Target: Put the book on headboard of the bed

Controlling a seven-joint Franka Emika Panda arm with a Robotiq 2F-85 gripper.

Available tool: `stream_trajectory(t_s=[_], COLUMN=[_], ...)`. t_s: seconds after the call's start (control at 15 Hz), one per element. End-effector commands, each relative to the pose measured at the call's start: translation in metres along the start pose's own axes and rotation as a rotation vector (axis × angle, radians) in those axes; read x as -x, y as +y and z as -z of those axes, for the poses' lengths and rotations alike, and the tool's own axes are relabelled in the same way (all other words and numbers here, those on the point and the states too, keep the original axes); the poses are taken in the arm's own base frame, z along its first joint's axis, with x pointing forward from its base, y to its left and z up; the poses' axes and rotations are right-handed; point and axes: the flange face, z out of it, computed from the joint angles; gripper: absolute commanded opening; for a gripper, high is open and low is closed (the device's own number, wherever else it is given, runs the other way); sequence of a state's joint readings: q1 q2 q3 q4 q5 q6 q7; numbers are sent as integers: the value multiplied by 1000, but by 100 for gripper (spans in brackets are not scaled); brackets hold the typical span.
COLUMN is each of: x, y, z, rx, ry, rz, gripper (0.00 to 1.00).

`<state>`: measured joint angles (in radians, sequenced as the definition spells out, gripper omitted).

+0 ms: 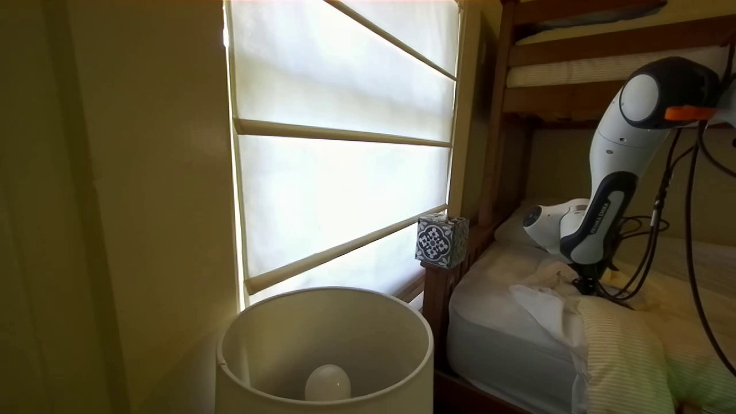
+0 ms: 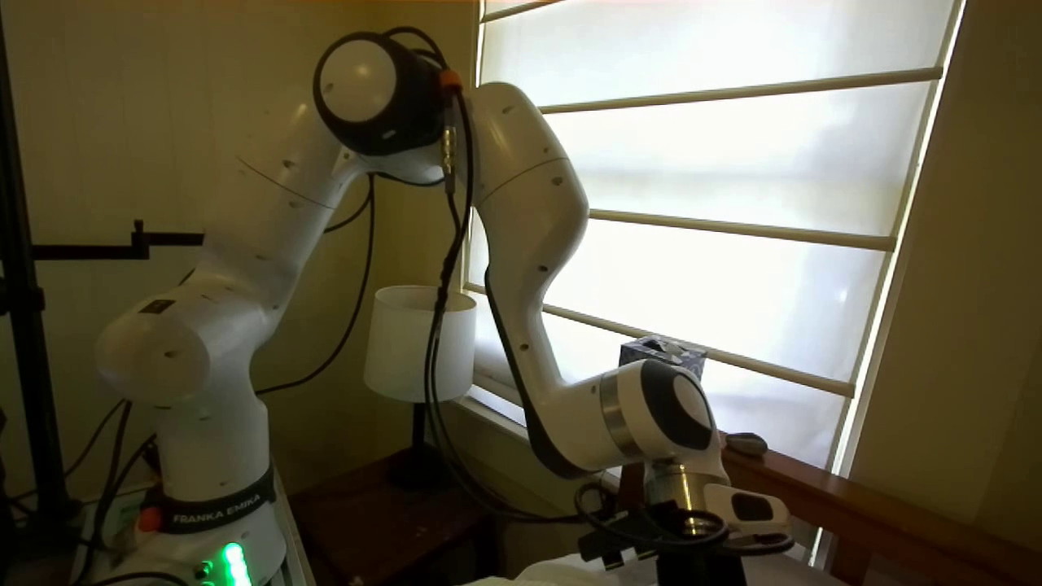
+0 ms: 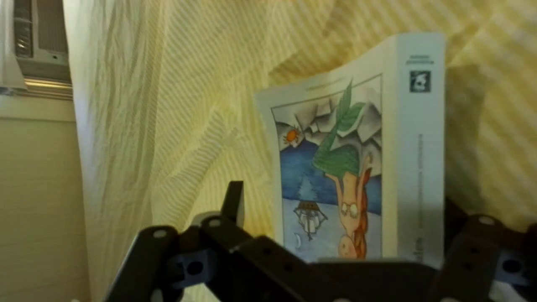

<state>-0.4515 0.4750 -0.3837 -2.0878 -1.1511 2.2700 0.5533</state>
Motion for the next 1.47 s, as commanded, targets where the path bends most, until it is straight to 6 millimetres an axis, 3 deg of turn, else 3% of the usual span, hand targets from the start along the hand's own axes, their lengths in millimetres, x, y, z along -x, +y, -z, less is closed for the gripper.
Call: stream_trajectory(t_s=[0.0,0.07,0.13,0.27,0.73,0.93,1.0,1.4], x=[-1,-3,-5,-8,-11,-7,-4,34], y=[16,16,13,6,-5,-4,-5,1], z=[-6,-7,-9,-9,-7,4,8,48], rx=[64,64,60,58,54,58,58,202], ry=[-23,-29,-34,-44,-30,18,43,331], rz=[-31,-35,-28,-15,3,8,17,99], gripper=[100,97,74,69,19,2,6,6])
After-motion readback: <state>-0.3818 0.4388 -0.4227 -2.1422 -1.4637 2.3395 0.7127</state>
